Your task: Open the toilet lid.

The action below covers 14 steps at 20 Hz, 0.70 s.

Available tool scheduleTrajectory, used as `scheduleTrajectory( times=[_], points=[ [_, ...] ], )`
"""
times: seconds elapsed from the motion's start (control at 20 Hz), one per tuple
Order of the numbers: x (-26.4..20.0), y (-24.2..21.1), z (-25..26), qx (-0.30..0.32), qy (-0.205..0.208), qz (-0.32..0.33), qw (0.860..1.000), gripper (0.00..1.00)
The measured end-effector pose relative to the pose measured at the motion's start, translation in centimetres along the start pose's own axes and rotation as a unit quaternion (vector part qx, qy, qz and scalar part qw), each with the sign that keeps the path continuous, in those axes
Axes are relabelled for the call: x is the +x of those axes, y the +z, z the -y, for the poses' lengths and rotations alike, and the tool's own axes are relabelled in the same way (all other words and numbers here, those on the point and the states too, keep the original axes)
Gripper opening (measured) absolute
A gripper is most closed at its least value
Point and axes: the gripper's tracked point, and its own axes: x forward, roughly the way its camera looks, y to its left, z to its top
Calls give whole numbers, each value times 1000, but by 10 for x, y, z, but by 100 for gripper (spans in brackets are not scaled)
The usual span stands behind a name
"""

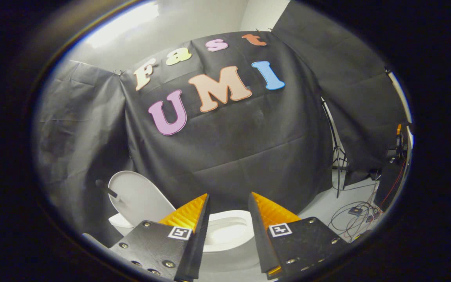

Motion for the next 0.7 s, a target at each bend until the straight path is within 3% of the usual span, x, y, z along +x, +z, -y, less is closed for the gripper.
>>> scheduleTrajectory(
  times=[0.7],
  points=[
    [2,-12,6,33,5,-8,999,57]
  ],
)
